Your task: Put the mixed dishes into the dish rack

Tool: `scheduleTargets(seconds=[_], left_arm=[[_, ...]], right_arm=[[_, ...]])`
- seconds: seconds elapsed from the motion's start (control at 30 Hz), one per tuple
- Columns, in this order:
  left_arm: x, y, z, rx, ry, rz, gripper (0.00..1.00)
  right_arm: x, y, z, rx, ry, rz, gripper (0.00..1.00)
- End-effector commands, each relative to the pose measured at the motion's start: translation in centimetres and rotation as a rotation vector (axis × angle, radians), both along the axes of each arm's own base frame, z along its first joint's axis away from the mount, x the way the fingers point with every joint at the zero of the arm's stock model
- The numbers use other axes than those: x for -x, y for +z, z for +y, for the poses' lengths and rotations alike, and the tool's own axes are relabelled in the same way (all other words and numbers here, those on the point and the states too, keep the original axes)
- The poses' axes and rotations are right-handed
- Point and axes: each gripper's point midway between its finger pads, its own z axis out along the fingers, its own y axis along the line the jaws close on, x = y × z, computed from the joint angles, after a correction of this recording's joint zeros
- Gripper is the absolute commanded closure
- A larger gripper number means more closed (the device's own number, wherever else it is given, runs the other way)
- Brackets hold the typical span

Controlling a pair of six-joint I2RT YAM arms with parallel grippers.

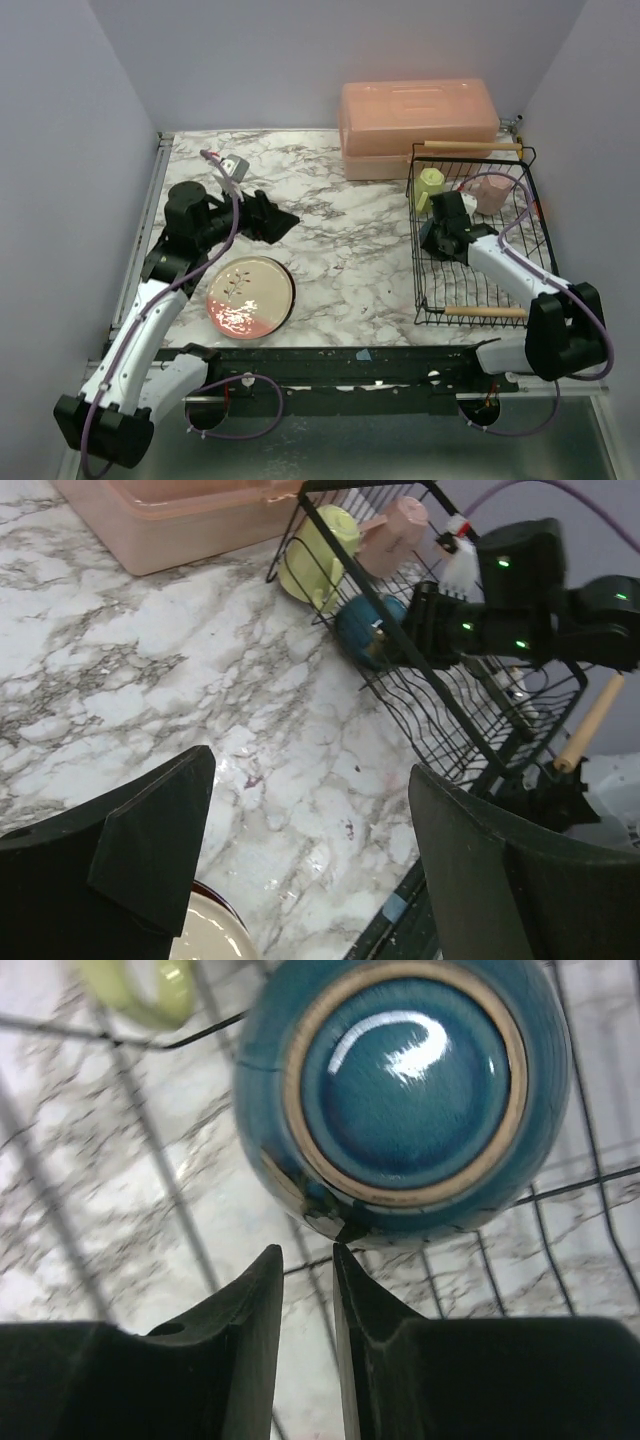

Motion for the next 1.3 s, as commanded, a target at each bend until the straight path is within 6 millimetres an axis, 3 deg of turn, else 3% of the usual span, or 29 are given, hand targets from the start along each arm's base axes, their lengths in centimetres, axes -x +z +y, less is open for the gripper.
scheduleTargets(seconds=[0.0, 0.13, 0.3, 0.43, 0.6, 0.63, 0.67, 0.83, 1.03, 1.13, 1.27], left_arm=[[5.8, 0.2, -0.3, 0.082, -0.104, 0.067, 0.17], [8.0, -4.1, 0.9, 0.058, -0.041, 0.223, 0.17], [9.2, -9.3, 2.5, -0.001, 0.095, 0.395, 0.18], [9.7, -11.8, 3.2, -0.144, 0.198, 0.448, 0.2], [10.1, -15.2, 3.6, -0.38, 0.313, 0.495, 0.34], [10.1, -15.8, 4.0, -0.43, 0.352, 0.495, 0.35], [10.3, -16.5, 3.9, -0.485, 0.365, 0.506, 0.36], [10.8, -18.3, 1.7, -0.635, 0.377, 0.504, 0.45], [11.2, -19.8, 0.7, -0.782, 0.44, 0.463, 0.57], [11.6, -20.4, 0.7, -0.841, 0.462, 0.432, 0.67], [12.2, -21.2, 1.2, -0.927, 0.507, 0.397, 0.73]], right_arm=[[-2.9, -0.5, -3.7, 0.085, -0.128, -0.035, 0.71], [-5.8, 1.1, -3.7, 0.13, -0.087, -0.12, 0.66], [-8.0, 3.1, -1.8, 0.073, 0.001, -0.195, 0.49], [-7.0, 5.7, -0.8, 0.024, 0.074, -0.288, 0.32], [-4.7, 10.5, 2.2, -0.12, 0.212, -0.408, 0.19], [-4.2, 11.3, 3.0, -0.151, 0.242, -0.425, 0.03], [-3.7, 12.1, 3.6, -0.175, 0.262, -0.437, 0.0], [-1.6, 14.2, 8.2, -0.272, 0.389, -0.45, 0.0], [-0.1, 13.5, 13.9, -0.355, 0.511, -0.364, 0.0], [0.4, 13.7, 15.4, -0.388, 0.539, -0.367, 0.01], [0.6, 13.9, 16.4, -0.427, 0.558, -0.359, 0.0]])
